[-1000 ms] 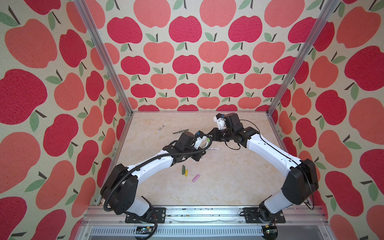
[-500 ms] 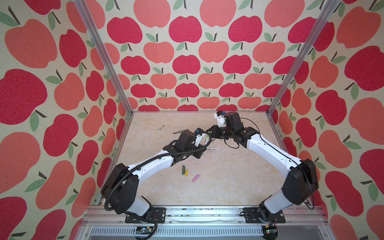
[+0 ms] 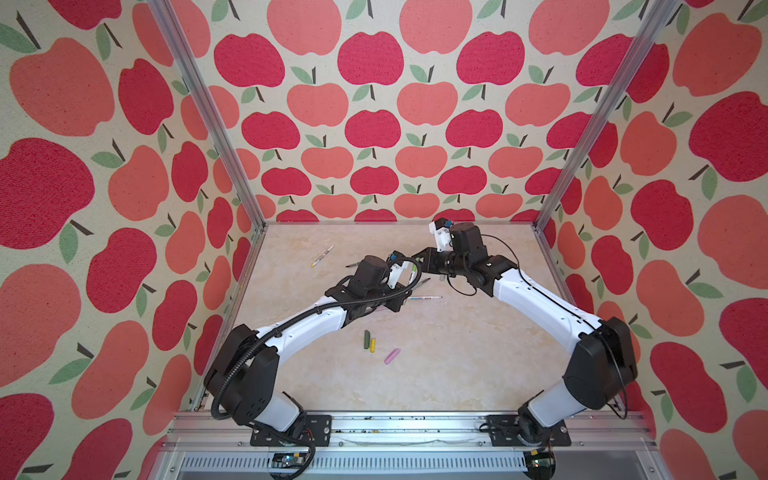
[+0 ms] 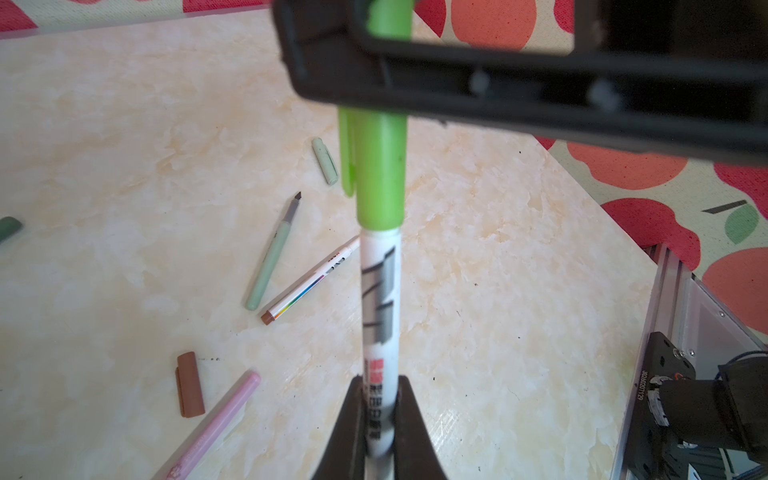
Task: Insert the pens into the pen caps
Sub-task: 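Press the cap down onto the marker and open the right gripper, then raise the right gripper away while the left gripper lowers the capped marker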
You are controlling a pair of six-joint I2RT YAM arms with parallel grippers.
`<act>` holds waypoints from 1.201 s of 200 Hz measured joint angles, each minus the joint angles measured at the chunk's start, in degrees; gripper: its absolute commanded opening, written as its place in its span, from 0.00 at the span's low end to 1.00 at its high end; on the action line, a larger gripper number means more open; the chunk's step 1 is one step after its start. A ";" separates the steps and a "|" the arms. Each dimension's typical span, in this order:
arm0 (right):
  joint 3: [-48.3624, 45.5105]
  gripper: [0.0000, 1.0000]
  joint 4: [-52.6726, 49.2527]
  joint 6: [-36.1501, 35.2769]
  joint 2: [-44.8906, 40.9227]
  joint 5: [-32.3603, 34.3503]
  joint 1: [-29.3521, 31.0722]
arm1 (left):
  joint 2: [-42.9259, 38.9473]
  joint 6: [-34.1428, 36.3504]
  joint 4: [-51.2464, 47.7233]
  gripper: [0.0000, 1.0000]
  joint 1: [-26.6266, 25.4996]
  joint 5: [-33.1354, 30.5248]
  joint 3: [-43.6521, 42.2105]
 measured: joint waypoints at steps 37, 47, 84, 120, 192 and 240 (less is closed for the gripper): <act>-0.11 0.05 1.99 0.00 -0.02 1.25 0.00 | 1.49 0.85 -2.43 0.00 1.27 1.92 3.19; -0.31 0.05 2.62 0.00 -0.04 1.53 0.00 | 1.90 1.25 -2.78 0.00 1.66 2.45 3.80; -1.57 0.05 4.31 0.02 -0.04 2.89 0.00 | 3.82 1.86 -3.06 0.00 2.56 4.61 5.16; -2.78 0.05 6.67 0.70 -0.22 3.50 0.11 | 4.52 2.03 -4.57 0.00 3.39 6.01 6.69; -5.79 0.04 12.02 2.16 -0.74 6.14 1.38 | 5.86 3.23 -6.73 0.00 5.31 8.76 8.52; -6.64 0.04 13.62 2.38 -0.74 7.10 1.66 | 7.43 3.80 -9.20 0.00 5.95 10.43 10.86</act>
